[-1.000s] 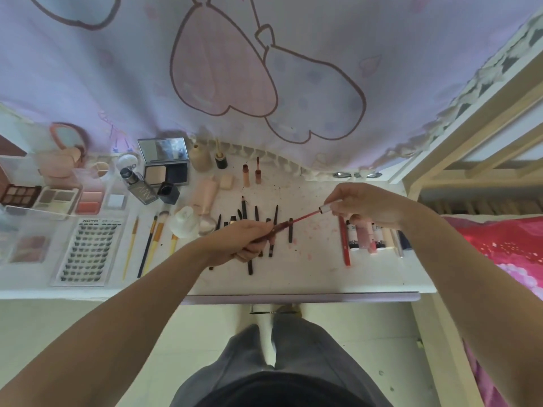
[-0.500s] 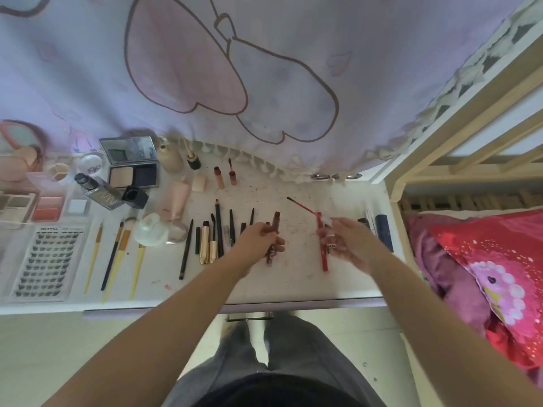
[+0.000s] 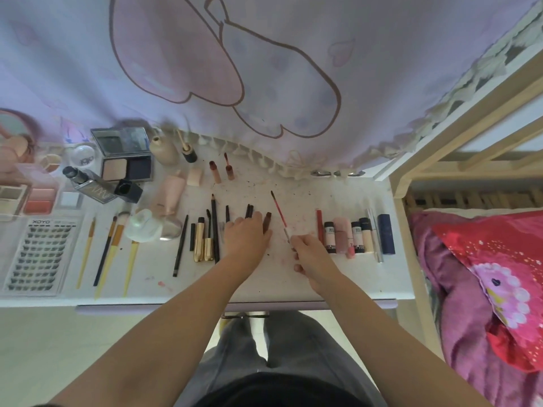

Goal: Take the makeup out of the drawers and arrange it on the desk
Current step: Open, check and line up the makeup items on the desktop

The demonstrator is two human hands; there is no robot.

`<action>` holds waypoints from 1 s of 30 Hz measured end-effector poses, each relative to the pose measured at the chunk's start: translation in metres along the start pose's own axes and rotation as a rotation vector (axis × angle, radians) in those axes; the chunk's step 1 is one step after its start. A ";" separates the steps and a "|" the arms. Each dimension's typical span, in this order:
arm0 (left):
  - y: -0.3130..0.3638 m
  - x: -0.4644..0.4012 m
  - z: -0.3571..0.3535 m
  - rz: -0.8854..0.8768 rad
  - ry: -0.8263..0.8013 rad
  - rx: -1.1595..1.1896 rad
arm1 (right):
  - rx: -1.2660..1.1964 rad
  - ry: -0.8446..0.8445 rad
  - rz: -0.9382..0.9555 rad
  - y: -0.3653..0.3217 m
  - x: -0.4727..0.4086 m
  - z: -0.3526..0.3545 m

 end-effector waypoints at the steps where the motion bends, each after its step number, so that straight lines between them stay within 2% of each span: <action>1: -0.001 0.000 0.000 -0.001 -0.002 0.006 | -0.022 0.000 0.010 0.000 -0.001 -0.002; 4: -0.004 -0.001 0.002 -0.006 0.007 0.010 | -0.012 0.016 0.035 -0.001 -0.001 -0.008; 9: -0.007 0.001 0.004 -0.029 0.020 -0.006 | 0.550 0.144 0.153 -0.015 -0.006 -0.012; 16: -0.010 0.006 0.005 -0.044 0.032 -0.014 | 0.999 0.218 0.181 -0.023 -0.013 -0.037; 23: -0.005 0.010 0.011 -0.072 0.057 0.025 | 1.063 0.198 0.228 -0.037 -0.013 -0.022; 26: 0.020 0.013 0.016 -0.163 0.100 0.030 | 1.116 0.299 0.267 -0.067 -0.013 0.019; 30: 0.073 0.017 0.003 -0.297 0.058 -0.019 | 1.204 0.326 0.239 -0.101 -0.027 0.067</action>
Point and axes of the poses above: each hand's wrist, its own x-axis away from the middle knuckle, its own z-axis out of the back of the hand, y = z × x, the point moved 7 cm from there along -x, towards the middle knuckle, and after that the axes turned 9 degrees about -y, right-handed, at the moved point
